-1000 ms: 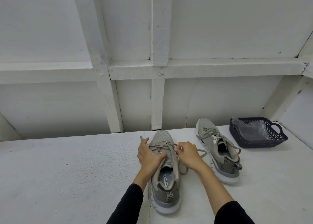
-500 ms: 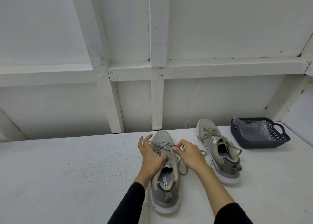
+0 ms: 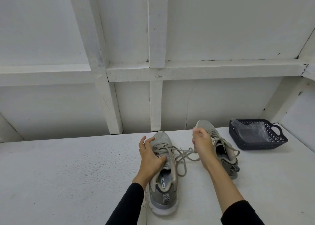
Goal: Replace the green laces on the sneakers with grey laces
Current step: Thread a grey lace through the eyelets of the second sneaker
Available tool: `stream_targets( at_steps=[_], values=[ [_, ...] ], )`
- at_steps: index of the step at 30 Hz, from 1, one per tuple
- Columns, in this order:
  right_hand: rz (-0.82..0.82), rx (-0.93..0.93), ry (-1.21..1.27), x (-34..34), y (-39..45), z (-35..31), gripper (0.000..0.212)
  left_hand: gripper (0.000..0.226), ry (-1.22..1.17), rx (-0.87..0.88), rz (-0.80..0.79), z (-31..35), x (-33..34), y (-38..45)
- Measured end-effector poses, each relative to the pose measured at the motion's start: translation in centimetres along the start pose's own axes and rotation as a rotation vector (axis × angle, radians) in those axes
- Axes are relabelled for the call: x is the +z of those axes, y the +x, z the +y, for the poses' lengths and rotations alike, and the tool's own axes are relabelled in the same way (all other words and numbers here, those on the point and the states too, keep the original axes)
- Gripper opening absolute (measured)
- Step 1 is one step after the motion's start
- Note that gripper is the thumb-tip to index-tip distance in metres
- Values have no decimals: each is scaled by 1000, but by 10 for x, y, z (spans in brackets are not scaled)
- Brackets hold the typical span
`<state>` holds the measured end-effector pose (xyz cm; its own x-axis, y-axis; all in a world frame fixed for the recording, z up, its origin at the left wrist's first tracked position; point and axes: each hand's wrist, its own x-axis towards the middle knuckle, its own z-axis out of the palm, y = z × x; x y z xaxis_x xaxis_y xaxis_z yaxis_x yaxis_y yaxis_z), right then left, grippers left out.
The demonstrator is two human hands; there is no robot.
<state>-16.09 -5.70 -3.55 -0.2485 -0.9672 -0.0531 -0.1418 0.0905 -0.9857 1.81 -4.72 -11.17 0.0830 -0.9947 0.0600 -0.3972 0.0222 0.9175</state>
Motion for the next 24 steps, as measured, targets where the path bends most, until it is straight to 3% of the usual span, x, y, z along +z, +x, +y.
stream_targets(
  at_steps=[5,7,13,16,21,24],
  values=[
    [-247,-72,-738,3,-4,28,26,43,65,-69,25,-4,1,2],
    [-307,-47,-837,7,-6,29,30,32,63,-79,24,-5,1,2],
    [-329,182,21,8,-4,17,24,7,37,-62,13,-5,-6,5],
    [-388,171,103,15,-4,24,23,6,102,13,-14,-1,-9,9],
    [-412,-66,-458,28,-1,43,34,8,246,124,-61,5,-12,22],
    [-335,-175,-786,27,0,44,27,12,321,136,-95,4,-10,26]
  ],
)
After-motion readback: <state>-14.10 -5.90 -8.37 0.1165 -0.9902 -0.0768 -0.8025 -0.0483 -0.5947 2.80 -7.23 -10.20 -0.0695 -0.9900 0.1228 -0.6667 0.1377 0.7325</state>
